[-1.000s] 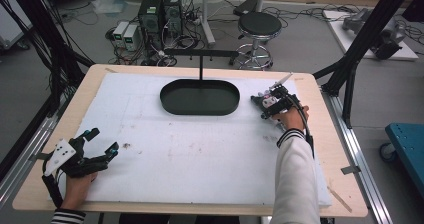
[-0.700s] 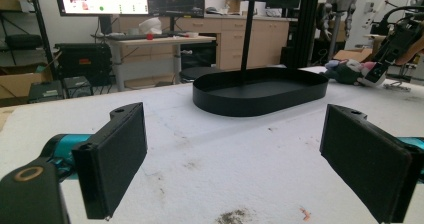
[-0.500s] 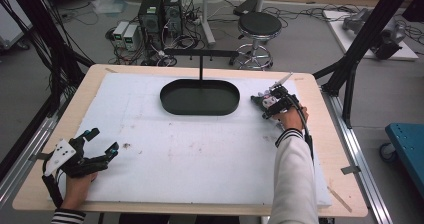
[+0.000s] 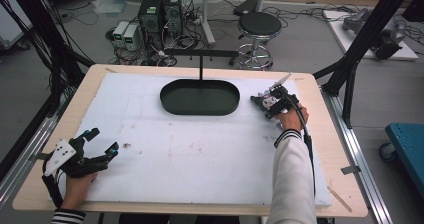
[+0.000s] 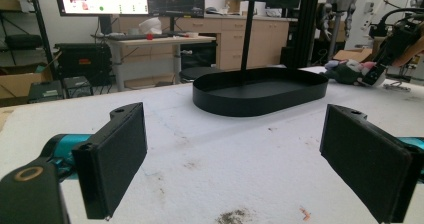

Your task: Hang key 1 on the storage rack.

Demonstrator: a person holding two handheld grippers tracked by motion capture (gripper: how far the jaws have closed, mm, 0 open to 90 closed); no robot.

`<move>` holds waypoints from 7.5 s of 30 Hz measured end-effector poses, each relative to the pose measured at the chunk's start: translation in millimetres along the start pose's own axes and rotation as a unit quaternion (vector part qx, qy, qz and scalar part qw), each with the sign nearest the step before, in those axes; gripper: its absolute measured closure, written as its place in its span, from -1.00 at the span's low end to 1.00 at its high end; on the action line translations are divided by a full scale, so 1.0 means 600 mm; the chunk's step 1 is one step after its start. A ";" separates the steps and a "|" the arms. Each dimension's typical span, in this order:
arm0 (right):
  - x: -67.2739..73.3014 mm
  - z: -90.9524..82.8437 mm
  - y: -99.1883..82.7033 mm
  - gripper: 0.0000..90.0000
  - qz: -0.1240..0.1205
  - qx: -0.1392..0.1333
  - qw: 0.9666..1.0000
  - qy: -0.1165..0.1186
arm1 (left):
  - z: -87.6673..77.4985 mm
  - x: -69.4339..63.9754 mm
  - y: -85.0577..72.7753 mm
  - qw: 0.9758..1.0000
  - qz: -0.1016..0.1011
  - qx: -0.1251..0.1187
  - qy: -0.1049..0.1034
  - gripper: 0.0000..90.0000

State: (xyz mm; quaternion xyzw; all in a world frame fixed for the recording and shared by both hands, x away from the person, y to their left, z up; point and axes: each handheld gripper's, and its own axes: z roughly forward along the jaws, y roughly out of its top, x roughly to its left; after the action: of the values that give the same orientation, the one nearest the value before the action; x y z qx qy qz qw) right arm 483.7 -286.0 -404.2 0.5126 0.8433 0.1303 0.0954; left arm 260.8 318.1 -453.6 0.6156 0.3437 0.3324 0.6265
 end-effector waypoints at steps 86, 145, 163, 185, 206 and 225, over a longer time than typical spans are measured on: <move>0.177 -0.171 0.051 0.20 -0.094 -0.276 0.948 0.128 | 0.000 0.001 0.000 1.000 -0.002 0.001 0.001 -0.74; 0.216 -0.144 0.139 0.19 -0.020 -0.295 0.952 0.085 | 0.000 0.001 0.000 1.000 -0.001 -0.001 0.000 -0.74; 0.202 -0.122 0.115 0.18 -0.009 -0.277 0.956 0.093 | -0.001 0.000 0.000 1.000 0.000 0.000 0.000 -0.74; 0.207 -0.092 0.123 0.18 -0.035 -0.219 0.972 0.082 | -0.001 0.000 0.000 1.000 0.000 -0.002 0.000 -0.74; 0.216 -0.061 0.136 0.10 -0.049 -0.199 0.974 0.097 | -0.001 0.001 0.000 1.000 -0.003 -0.002 0.000 -0.74; 0.209 -0.145 0.082 -0.96 -0.053 -0.315 0.940 0.117 | -0.001 0.001 0.000 1.000 -0.004 -0.002 -0.001 -0.74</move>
State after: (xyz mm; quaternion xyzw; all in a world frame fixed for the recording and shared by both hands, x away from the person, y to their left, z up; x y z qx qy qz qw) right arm 442.1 -163.6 -309.4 0.3916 0.7903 0.4432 0.1601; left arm 260.5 319.1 -453.7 0.6134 0.3447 0.3297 0.6295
